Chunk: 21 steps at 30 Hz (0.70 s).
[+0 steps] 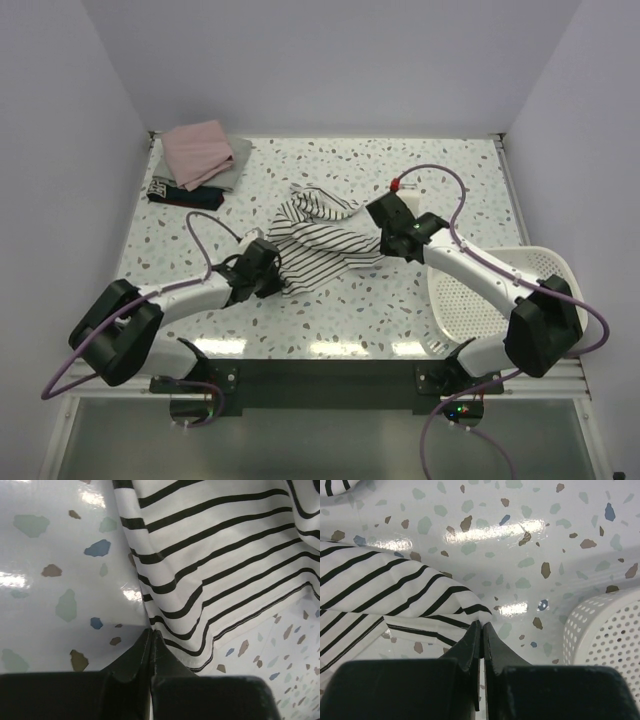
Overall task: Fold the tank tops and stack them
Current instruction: Flatten the tank top out
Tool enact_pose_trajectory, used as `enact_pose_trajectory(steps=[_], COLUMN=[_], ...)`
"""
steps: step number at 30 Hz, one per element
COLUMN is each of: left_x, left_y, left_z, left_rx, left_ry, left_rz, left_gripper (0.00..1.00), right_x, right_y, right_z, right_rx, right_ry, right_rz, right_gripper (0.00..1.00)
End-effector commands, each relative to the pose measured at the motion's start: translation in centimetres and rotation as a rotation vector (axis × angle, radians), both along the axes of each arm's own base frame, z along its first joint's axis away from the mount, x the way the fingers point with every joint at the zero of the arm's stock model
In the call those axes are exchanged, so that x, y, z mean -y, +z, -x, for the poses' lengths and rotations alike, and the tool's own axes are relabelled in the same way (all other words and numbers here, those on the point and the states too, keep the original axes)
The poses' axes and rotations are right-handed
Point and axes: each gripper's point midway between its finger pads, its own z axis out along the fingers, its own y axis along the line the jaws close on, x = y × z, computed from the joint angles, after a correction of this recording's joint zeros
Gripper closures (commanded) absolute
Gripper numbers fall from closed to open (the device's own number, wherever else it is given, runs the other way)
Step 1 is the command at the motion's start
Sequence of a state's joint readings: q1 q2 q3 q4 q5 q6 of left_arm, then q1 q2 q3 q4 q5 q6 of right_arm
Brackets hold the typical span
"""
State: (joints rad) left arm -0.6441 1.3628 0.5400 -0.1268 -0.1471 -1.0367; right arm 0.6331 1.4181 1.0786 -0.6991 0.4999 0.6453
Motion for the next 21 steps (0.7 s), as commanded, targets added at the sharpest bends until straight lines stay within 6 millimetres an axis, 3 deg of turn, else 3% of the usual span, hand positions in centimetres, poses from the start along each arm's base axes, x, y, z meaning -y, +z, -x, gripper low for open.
enact_pose_trajectory(steps=[1, 3, 4, 6, 7, 9, 10, 12, 13, 14, 15, 16, 17, 18, 20, 21], left_x=[-3.0, -3.4, -3.4, -4.6, -5.2, -5.9, -6.1, -6.9, -7.1, -7.3, -7.4, -7.8, -8.1, -8.5, -9.0, -9.5], left_y=[-0.2, 2.2, 5.4, 8.0, 11.1, 14.2, 17.6, 20.5, 23.8, 25.6, 29.4, 31.3, 33.2, 37.1, 40.6, 43.6], left_z=[1.5, 0.7, -0.8, -1.3, -2.0, -2.5, -3.1, -3.1, -3.3, -3.4, -3.5, -3.2, -3.1, -2.8, -2.3, -1.9], left_rx=[-0.034, 0.022, 0.108, 0.149, 0.212, 0.277, 0.349, 0.395, 0.462, 0.500, 0.574, 0.609, 0.648, 0.730, 0.807, 0.870], left_ry=[-0.018, -0.023, 0.005, 0.021, 0.048, 0.055, 0.075, 0.071, 0.075, 0.077, 0.094, 0.099, 0.112, 0.138, 0.152, 0.170], left_rz=[-0.157, -0.172, -0.151, -0.170, -0.153, -0.150, -0.124, -0.139, -0.125, -0.116, -0.084, -0.079, -0.065, -0.024, 0.003, 0.035], left_gripper=[1.00, 1.00, 1.00, 1.00, 1.00, 1.00, 1.00, 1.00, 1.00, 1.00, 1.00, 1.00, 1.00, 1.00, 1.00, 1.00], right_x=[-0.6, -0.8, -1.1, -1.3, -1.6, -1.8, -1.8, -2.1, -2.1, -2.3, -2.2, -1.9, -1.7, -1.4, -0.5, -0.3], right_y=[2.9, 4.6, 5.2, 7.3, 8.9, 10.6, 12.0, 15.0, 17.6, 19.0, 20.6, 23.9, 25.7, 28.5, 32.6, 34.4], right_z=[-0.9, -1.3, -1.4, -1.8, -1.9, -1.8, -1.7, -1.5, -1.1, -0.7, -0.4, 0.3, 0.8, 1.3, 2.8, 3.5], right_rx=[0.075, 0.105, 0.108, 0.140, 0.169, 0.189, 0.217, 0.271, 0.325, 0.352, 0.387, 0.461, 0.503, 0.568, 0.673, 0.715], right_ry=[0.012, 0.021, 0.033, 0.045, 0.059, 0.071, 0.077, 0.100, 0.113, 0.129, 0.137, 0.150, 0.159, 0.171, 0.189, 0.205], right_rz=[-0.071, -0.104, -0.129, -0.169, -0.207, -0.238, -0.263, -0.315, -0.353, -0.384, -0.408, -0.453, -0.480, -0.514, -0.565, -0.587], right_gripper=[1.00, 1.00, 1.00, 1.00, 1.00, 1.00, 1.00, 1.00, 1.00, 1.00, 1.00, 1.00, 1.00, 1.00, 1.00, 1.00])
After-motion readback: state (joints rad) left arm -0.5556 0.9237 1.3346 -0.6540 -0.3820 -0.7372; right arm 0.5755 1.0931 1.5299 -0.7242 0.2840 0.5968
